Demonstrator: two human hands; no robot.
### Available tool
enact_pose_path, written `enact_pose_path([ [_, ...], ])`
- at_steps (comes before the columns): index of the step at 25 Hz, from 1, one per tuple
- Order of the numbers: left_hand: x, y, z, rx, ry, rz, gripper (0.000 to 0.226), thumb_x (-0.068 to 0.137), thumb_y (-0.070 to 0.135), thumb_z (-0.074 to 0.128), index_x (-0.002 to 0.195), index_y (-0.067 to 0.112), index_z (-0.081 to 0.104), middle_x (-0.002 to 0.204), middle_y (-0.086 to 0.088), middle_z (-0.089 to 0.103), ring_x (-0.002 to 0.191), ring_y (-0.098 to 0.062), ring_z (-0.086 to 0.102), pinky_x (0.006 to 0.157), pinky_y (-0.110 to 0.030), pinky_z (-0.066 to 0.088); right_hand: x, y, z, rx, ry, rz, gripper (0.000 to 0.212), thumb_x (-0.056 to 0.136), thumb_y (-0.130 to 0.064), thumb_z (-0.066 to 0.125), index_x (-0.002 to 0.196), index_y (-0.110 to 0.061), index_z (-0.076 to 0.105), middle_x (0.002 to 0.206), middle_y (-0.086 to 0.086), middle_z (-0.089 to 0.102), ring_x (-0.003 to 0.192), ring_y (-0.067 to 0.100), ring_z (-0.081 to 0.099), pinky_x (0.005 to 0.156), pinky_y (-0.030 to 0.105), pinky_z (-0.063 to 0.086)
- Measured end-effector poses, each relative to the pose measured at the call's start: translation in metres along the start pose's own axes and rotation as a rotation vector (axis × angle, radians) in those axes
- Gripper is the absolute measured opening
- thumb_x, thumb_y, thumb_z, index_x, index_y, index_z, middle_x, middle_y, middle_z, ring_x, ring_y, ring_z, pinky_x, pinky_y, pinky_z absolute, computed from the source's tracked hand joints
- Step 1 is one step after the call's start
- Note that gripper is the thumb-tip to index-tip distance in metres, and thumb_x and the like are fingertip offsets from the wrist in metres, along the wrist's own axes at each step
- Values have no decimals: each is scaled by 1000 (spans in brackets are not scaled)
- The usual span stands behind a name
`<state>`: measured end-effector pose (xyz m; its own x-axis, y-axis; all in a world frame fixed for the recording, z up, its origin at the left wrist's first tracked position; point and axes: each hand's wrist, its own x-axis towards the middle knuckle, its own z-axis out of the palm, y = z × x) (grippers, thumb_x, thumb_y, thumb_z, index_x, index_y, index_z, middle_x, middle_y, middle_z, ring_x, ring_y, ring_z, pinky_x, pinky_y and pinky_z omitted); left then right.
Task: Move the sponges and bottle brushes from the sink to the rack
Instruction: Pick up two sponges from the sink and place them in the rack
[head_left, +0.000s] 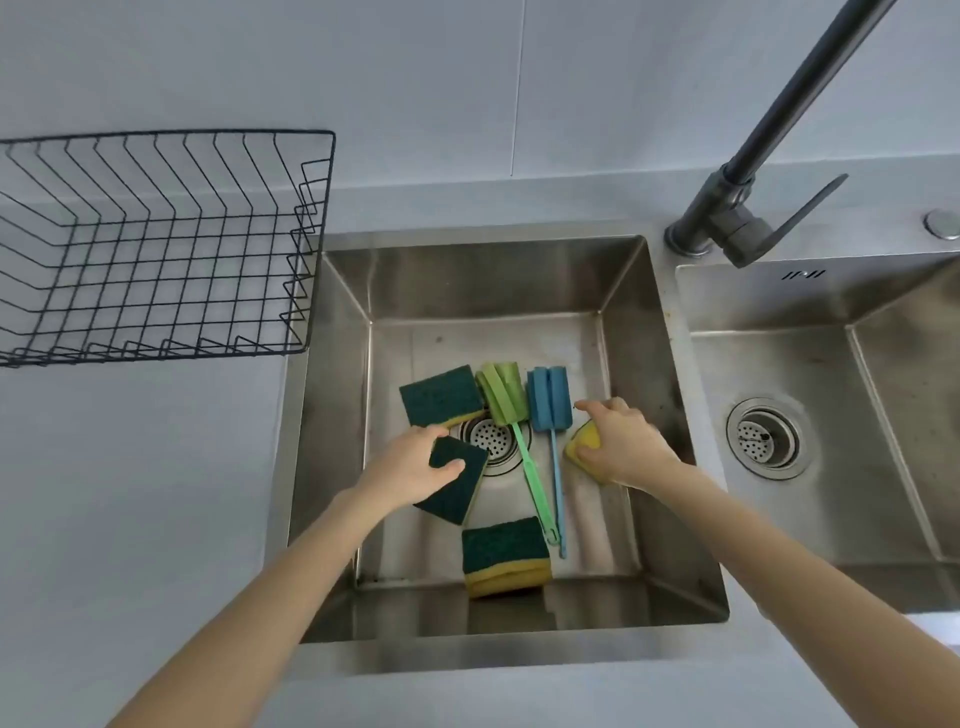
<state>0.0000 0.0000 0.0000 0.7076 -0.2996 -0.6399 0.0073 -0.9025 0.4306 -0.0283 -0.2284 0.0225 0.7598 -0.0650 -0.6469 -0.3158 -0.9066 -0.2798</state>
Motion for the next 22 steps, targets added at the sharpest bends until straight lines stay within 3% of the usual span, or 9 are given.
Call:
enact_pose_path([
  [5,13,-6,33,-5,-39,-65,58,88,37,50,137,11,34,146,-11,33,130,-27,39,106,-40,39,9,4,16,-24,-23,27,57,90,-22,52,143,-18,29,145,13,34,131,33,36,108,46,34],
  [11,21,-5,61,99,46,-139,79,81,44,57,142,13,17,145,-13,19,132,-32,28,102,-43,40,11,9,31,-74,30,48,51,92,-19,49,141,-18,32,145,13,33,132,33,36,109,43,32],
  [22,17,-12,56,33,150,-214,76,80,32,61,141,15,18,143,-12,28,128,-34,36,95,-42,45,7,9,34,-75,100,52,47,93,-25,48,138,-20,36,142,11,41,130,32,34,106,43,33],
])
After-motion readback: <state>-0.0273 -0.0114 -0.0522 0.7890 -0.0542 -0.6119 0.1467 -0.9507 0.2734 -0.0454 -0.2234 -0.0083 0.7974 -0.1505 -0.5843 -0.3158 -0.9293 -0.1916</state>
